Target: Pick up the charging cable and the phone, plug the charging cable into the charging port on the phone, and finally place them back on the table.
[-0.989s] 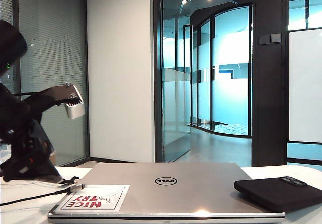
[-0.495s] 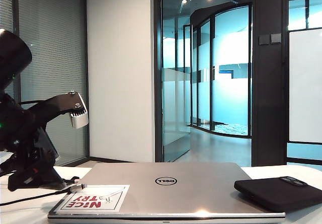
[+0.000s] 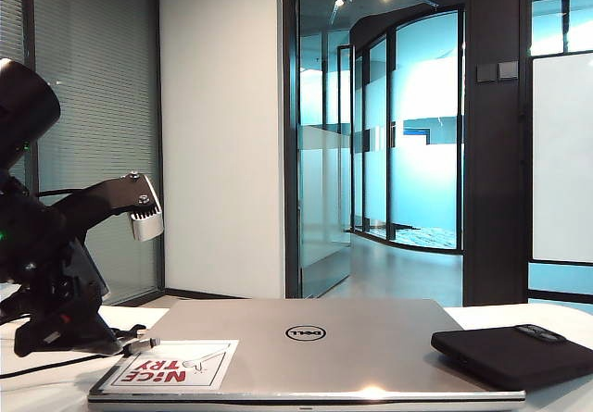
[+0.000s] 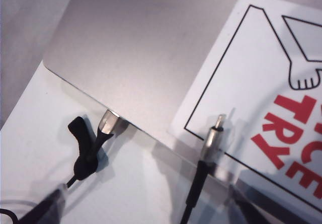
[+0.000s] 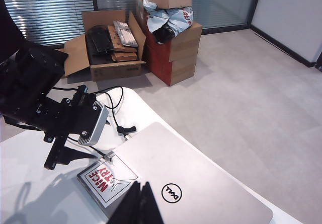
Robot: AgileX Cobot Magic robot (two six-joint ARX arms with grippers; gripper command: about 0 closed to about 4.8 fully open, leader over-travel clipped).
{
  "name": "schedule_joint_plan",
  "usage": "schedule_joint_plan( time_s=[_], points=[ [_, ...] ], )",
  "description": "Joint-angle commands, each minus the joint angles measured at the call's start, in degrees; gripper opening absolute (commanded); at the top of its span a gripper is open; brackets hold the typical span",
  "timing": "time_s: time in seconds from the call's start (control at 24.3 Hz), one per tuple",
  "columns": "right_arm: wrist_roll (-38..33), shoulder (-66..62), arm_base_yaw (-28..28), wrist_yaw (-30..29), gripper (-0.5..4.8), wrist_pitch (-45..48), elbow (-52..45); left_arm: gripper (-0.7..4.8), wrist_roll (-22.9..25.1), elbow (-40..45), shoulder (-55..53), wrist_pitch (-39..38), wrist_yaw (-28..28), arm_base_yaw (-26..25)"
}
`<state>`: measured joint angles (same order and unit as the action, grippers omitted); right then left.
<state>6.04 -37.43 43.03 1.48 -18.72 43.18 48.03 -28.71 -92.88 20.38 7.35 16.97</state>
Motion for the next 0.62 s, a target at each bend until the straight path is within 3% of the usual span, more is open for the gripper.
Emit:
schedule_joint_plan(
  time_s=[0.04, 0.62],
  points=[
    [0.2, 0.2, 0.0, 0.1, -0.05, 1.5, 0.3, 4.08, 0.7, -0.1, 0.2, 0.7, 0.2, -0.1],
    [0.2, 0.2, 0.0, 0.1, -0.05, 1.4, 0.3, 4.08, 1.7, -0.1, -2.0, 2.9, 0.2, -0.2]
  ],
)
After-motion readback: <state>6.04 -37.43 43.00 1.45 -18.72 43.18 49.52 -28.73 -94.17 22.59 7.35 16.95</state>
